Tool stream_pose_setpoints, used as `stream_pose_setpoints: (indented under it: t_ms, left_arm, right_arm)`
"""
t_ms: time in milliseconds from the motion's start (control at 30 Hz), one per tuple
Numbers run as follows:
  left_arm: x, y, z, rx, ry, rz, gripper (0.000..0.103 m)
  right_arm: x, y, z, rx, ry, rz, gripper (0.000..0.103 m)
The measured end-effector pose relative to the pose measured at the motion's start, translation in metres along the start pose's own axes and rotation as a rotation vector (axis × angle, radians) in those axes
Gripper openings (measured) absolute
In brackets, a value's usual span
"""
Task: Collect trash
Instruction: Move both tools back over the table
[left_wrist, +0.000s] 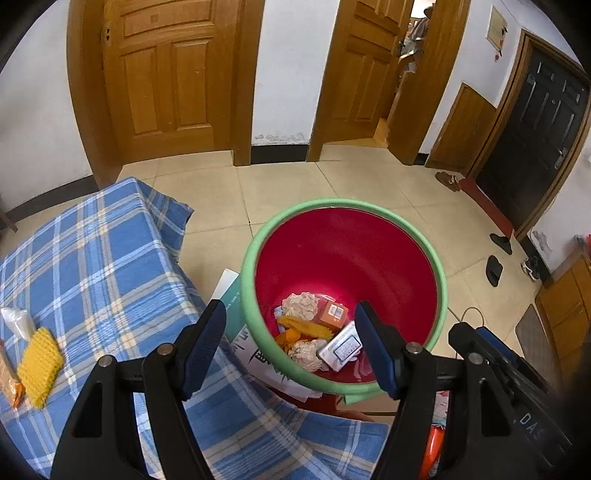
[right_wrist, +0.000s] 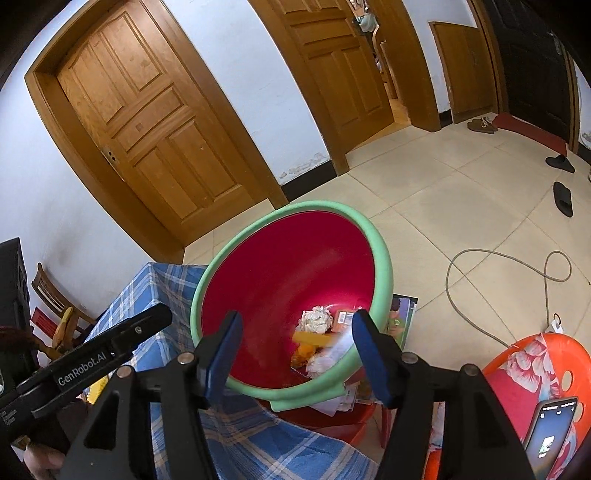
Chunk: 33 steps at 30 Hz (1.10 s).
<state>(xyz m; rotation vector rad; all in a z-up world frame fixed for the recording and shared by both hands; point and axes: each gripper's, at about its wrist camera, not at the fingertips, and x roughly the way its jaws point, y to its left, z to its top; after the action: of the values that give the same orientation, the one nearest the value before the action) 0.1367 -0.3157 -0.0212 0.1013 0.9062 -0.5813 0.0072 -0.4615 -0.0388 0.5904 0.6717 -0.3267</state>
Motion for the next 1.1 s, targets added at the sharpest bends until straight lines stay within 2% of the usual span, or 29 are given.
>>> stream_pose_setpoints:
  t_ms: [233,533,1100]
  left_arm:
    - [-0.019,0.015,-0.004,-0.031,-0.018,0.026,0.072]
    - [-0.047,0.053,-0.013,-0.11,-0.042,0.08,0.072]
    - [-0.095,0.158,-0.044,-0.289,-0.088,0.231,0.072]
  right_arm:
    - [-0.011,0.01,-0.001,-0.01,-0.016,0.021,0.068]
    - [-0.019,0.035,-0.009,-0.041,-0.012,0.065,0.072]
    - [-0.016,0.096,-0.039,-0.126,0.047,0.145,0.083]
